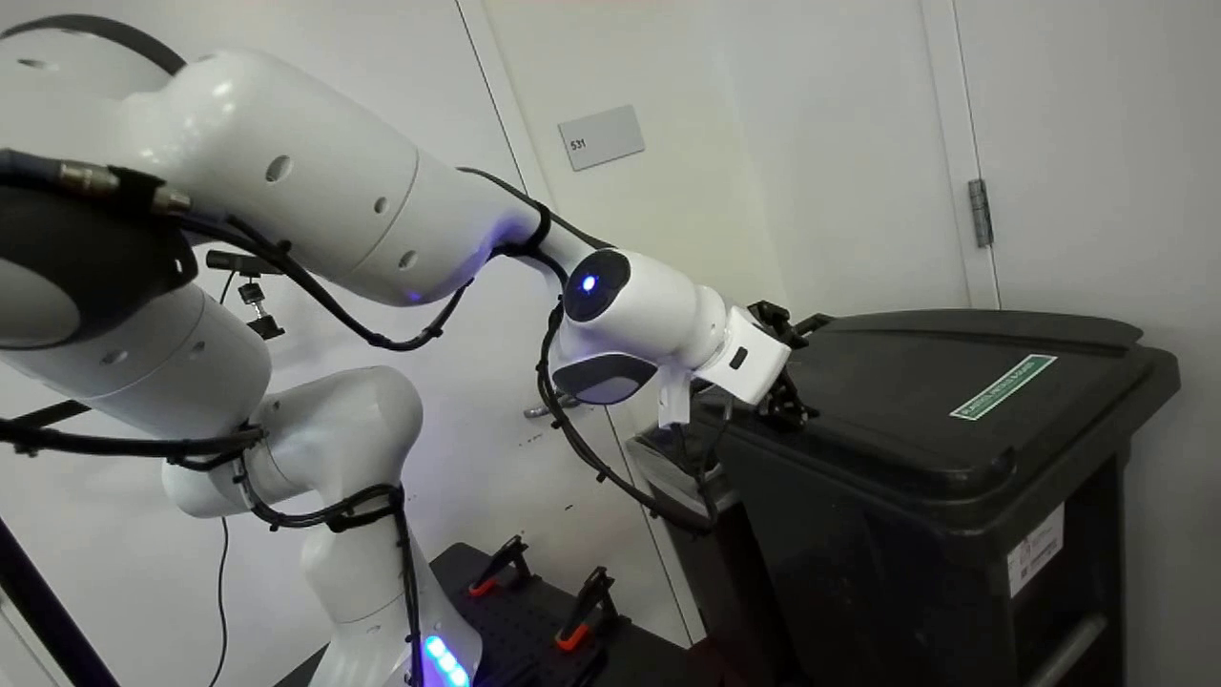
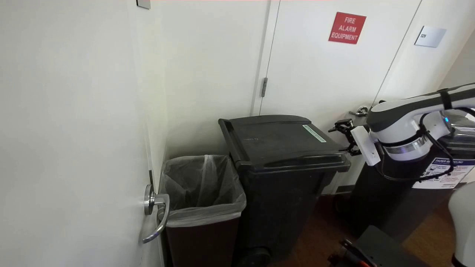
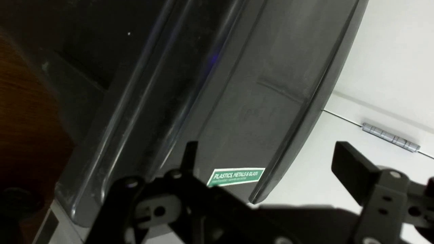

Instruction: Close the bin

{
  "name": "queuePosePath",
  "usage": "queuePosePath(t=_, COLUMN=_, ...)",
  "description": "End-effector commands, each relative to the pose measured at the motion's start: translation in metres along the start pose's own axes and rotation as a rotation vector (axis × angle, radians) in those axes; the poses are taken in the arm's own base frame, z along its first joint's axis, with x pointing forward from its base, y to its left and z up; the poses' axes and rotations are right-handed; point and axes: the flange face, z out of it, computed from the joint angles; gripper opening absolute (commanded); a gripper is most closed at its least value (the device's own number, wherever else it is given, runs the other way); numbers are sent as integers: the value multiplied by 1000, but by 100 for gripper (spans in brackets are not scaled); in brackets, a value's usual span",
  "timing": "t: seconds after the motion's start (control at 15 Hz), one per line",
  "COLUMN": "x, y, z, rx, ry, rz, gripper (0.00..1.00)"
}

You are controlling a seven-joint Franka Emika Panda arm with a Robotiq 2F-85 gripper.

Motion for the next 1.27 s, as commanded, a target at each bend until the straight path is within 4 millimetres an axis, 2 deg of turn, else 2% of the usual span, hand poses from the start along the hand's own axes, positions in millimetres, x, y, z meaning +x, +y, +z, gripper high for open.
queuePosePath(t=0.0, x=3, y=-28, z=-7, rx=-82, ry=-52, rz=-64, gripper=100)
queuePosePath(t=0.47, x=0, y=-67, z=-12, rx=-220, ry=-294, rz=-265, gripper=100)
queuePosePath(t=0.8, x=3, y=-88, z=-16, rx=-301, ry=-323, rz=-373, gripper=100)
queuePosePath(t=1.2, x=0, y=-103, z=-21, rx=-352, ry=-312, rz=-479, gripper=100)
